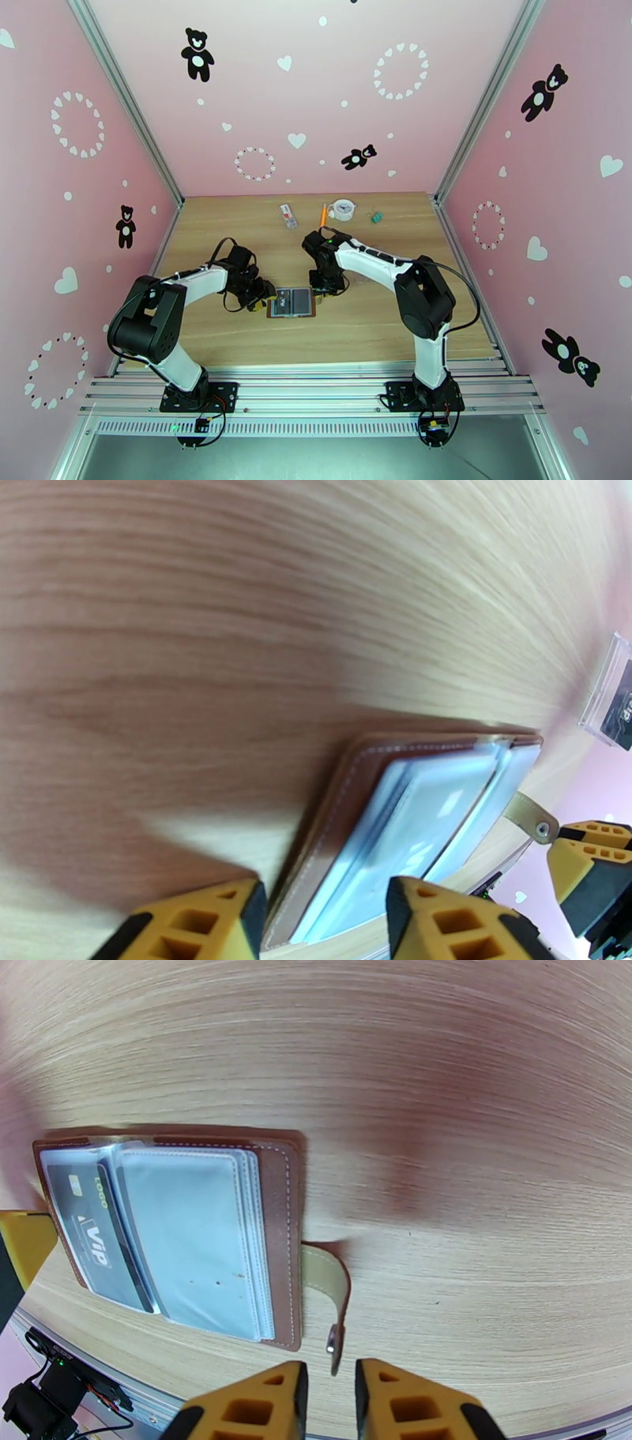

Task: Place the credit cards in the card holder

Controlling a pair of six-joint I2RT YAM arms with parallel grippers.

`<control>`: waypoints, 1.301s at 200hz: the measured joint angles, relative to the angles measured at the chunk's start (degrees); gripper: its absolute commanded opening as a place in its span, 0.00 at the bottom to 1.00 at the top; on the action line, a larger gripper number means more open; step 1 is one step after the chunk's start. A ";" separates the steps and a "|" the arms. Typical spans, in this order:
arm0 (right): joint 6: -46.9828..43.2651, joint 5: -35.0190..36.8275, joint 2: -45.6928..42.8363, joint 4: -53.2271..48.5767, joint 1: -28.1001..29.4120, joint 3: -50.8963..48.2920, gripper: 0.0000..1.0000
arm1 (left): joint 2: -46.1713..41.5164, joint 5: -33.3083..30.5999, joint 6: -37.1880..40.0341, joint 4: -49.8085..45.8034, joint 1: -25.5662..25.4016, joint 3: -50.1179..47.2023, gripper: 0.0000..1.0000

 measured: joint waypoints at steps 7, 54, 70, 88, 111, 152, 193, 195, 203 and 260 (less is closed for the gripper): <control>0.04 -0.09 0.07 0.22 0.00 -0.15 0.18 | 0.02 0.09 0.00 0.00 0.00 0.04 0.46; 0.52 -0.52 0.44 0.85 0.00 -0.87 0.06 | 0.28 0.17 0.44 -0.20 0.00 0.31 0.46; 0.76 -0.61 0.44 1.03 0.00 -0.94 0.03 | 0.28 0.26 0.46 -0.20 0.00 0.31 0.46; 0.70 -0.52 0.44 1.33 0.00 -1.03 0.00 | 0.44 0.33 0.66 -0.33 0.00 0.50 0.47; 0.63 -0.52 0.44 2.34 0.00 -1.55 0.00 | 0.68 0.55 0.85 -0.46 0.00 0.74 0.48; 0.61 -0.79 0.44 3.61 0.00 -2.19 0.00 | 1.68 1.20 1.38 -0.68 -0.02 1.51 0.47; 0.61 -1.14 0.44 4.55 -0.02 -2.21 0.00 | 2.75 1.88 1.73 -0.98 -0.68 2.80 0.46; 0.59 -1.18 0.44 4.59 -0.02 -2.21 0.00 | 2.75 1.88 1.73 -0.92 -0.72 2.80 0.46; 0.59 -1.25 0.44 4.87 -0.04 -2.29 0.00 | 2.71 2.08 1.70 -0.35 -0.92 2.78 0.46; 0.66 -3.43 0.44 7.26 -0.55 -3.63 0.00 | -0.68 8.46 -2.19 13.00 -3.91 0.92 0.34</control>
